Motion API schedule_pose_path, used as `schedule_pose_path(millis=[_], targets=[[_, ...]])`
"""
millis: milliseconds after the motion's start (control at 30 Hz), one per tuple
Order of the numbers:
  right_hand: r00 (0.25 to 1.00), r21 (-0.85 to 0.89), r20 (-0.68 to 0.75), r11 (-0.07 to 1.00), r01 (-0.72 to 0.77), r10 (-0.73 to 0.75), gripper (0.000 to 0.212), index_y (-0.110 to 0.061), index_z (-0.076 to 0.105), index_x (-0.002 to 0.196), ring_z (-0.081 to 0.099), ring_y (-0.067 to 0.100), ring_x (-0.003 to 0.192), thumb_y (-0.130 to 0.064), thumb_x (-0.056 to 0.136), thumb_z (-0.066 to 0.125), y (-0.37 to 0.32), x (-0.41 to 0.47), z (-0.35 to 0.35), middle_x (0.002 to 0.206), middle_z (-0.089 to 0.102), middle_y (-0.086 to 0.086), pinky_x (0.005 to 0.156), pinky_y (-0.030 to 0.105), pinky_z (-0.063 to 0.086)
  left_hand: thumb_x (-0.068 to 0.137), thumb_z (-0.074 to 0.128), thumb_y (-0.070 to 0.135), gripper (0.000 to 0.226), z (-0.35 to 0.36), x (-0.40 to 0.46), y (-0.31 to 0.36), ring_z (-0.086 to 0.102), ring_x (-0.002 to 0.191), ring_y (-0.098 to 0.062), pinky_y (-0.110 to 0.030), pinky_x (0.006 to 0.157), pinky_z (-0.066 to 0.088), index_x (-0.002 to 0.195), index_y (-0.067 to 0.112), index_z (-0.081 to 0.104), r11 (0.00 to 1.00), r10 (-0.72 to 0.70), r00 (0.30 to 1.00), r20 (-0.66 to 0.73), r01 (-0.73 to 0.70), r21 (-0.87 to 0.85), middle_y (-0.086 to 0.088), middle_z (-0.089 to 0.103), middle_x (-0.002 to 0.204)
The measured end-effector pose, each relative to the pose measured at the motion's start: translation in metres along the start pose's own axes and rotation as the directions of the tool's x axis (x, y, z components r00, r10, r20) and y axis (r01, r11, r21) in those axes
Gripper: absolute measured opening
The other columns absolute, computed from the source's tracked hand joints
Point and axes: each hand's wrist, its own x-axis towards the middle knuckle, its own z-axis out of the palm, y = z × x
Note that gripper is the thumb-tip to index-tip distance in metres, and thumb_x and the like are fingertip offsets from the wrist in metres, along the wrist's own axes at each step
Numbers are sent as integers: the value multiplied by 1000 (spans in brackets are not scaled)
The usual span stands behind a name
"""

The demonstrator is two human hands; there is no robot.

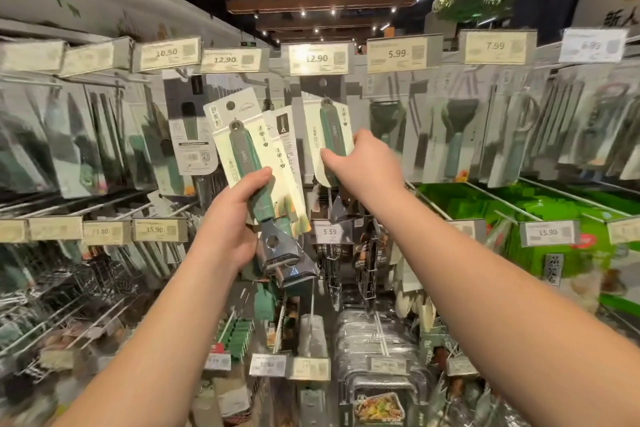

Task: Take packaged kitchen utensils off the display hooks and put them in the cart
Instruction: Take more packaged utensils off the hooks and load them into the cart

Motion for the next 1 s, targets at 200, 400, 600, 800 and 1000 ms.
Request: schedule_pose_path(millis=[200,400,600,800,1000], targets=[[999,13,-41,999,-30,30,64,-7,47,134,59,20,77,-56,92,57,-7,14,21,88,58,-1,47,26,36,91,68,26,9,-15,10,9,70,74,-12,-35,68,58,94,19,71,999,24,1000,6,-24,23,8,72,78],[995,0,-48,996,-89,89,65,-5,44,139,56,19,69,-51,94,57,-8,34,45,77,52,-3,46,27,36,94,64,26,9,-25,15,15,67,56,-2,-26,52,50,89,19,67,998,31,999,14,-31,49,15,67,60],[983,26,-30,983,-179,180,40,-5,59,106,62,23,74,-41,91,61,-7,66,67,99,63,9,54,29,47,93,65,20,7,-41,25,18,66,53,-4,-22,42,52,89,16,68,1000,-1,999,43,1,-4,12,67,58],[962,-78,13,959,-272,274,52,-5,43,135,64,35,103,-37,97,56,-16,90,81,133,52,18,79,43,59,90,68,20,5,-53,35,20,67,59,-7,-27,49,55,88,16,70,999,-18,998,59,20,-35,10,68,62],[951,-23,21,951,-307,307,47,-2,46,140,55,32,123,-26,100,55,-13,99,89,137,54,18,90,36,44,89,68,17,5,-67,42,27,68,55,-12,-29,49,57,89,11,68,993,-38,994,100,49,-107,3,69,67]])
